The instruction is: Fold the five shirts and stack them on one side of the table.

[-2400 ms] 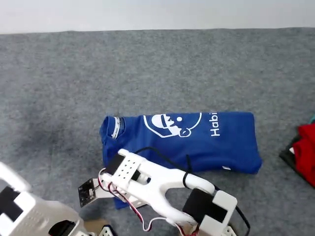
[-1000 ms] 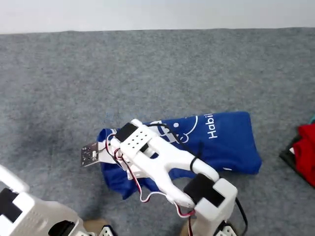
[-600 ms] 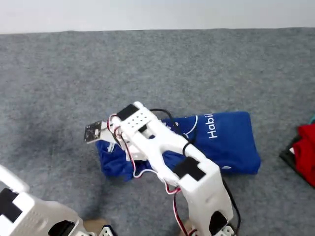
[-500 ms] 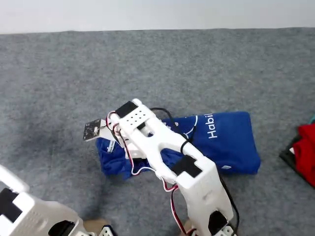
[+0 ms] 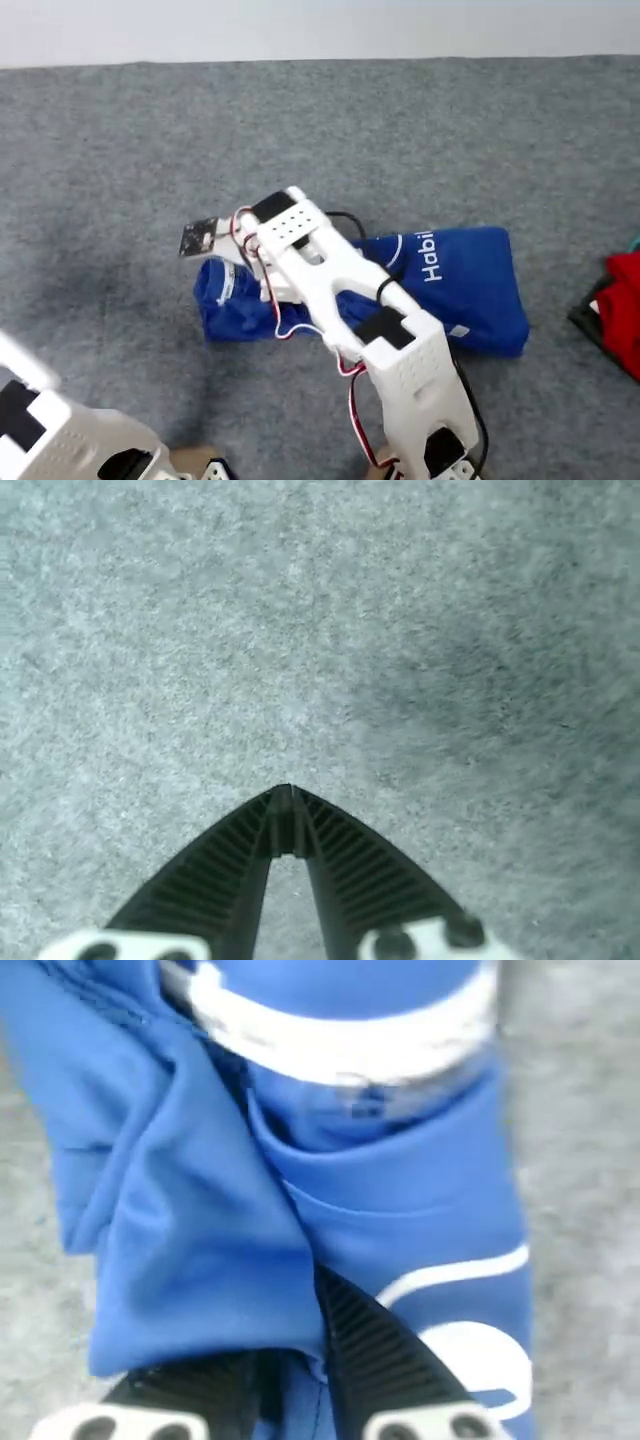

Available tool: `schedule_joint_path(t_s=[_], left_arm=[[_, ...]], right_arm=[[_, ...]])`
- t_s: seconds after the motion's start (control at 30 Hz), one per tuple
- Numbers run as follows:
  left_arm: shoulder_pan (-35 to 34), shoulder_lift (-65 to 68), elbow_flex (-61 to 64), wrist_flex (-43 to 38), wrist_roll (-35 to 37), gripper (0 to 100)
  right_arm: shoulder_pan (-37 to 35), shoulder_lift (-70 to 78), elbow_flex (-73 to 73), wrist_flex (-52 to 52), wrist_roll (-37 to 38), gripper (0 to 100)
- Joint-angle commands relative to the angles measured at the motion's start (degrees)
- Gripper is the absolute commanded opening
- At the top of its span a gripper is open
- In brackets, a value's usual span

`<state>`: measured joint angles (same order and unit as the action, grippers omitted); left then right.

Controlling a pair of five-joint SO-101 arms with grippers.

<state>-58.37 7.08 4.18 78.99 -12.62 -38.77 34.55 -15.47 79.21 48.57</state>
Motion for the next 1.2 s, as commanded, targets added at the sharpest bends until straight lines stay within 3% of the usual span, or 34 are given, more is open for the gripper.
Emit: schedule_joint_path(t_s=[0.0, 0.17, 0.5, 0.77, 0.93, 1.17], left_arm=[[1.7, -0.4, -0.4, -0.7, -0.3, 0], [2.6, -0.4, -0.4, -0.7, -0.2, 0], [2.6, -0.6, 6.0, -3.9, -0.4, 0], [3.3, -0.5, 6.5, -5.1, -0.4, 0], [4.2, -0.9, 6.5, -5.1, -0.4, 0], [4.2, -0.6, 6.5, -5.1, -0.5, 0]], right_arm=[[2.2, -0.6, -2.8, -1.9, -3.8, 10.6], [4.4, -1.6, -4.0, -0.7, -7.6, 25.3], [5.0, -5.6, -14.7, 12.0, -7.9, 25.3], [-1.9, -7.5, -15.2, 22.5, -8.0, 25.3], [-3.5, -6.8, -15.1, 22.5, -8.0, 25.3], [-0.5, 0.7, -15.1, 14.5, -7.6, 25.3]])
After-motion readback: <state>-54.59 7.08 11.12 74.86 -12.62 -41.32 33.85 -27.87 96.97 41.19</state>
